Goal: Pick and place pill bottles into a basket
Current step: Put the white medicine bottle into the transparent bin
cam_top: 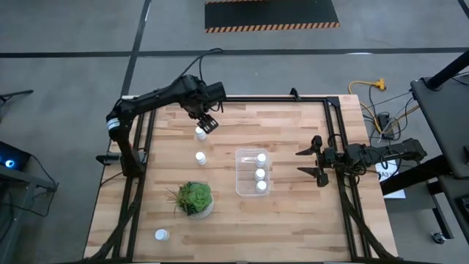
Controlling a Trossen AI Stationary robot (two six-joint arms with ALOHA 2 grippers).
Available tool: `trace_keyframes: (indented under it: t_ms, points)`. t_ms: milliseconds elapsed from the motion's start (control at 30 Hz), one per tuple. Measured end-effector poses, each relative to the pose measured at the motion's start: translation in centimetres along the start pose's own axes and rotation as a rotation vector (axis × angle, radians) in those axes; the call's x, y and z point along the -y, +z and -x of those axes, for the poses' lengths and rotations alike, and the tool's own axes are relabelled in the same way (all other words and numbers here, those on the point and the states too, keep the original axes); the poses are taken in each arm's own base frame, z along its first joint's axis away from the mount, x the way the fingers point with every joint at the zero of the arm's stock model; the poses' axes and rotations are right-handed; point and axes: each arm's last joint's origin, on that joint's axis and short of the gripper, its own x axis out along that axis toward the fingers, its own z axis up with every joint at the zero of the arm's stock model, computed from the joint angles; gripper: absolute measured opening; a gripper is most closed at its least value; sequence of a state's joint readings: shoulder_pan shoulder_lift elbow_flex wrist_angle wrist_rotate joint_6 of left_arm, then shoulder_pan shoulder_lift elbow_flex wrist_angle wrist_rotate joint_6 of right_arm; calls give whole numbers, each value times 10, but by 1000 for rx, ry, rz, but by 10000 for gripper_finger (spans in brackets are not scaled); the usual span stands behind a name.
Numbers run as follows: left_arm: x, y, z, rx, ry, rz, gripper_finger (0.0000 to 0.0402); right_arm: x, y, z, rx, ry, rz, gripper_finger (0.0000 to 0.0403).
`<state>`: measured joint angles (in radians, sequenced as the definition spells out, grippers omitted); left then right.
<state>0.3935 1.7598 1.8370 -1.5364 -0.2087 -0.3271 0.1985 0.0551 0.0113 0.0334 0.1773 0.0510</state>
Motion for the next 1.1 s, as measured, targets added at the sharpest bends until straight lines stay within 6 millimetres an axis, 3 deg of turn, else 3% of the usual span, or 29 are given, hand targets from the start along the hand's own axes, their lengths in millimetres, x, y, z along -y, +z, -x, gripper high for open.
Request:
trace_keyframes:
  t_ms: [233, 567, 733, 900, 1100]
  points:
    - [-1, -1, 1, 3, 1, -22, 214, 0, 0, 0, 0, 0, 1, 260]
    - [-1, -2, 1, 3, 1, 7, 282, 0, 0, 0, 0, 0, 0, 260]
    - [0, -1, -2, -7, 5, 6, 296, 0, 0, 0, 0, 0, 0, 260]
    - [3, 6, -15, -61, -33, 9, 297, 0, 0, 0, 0, 0, 0, 260]
    - [3, 13, -46, -146, -2, -15, 297, 0, 0, 0, 0, 0, 1, 260]
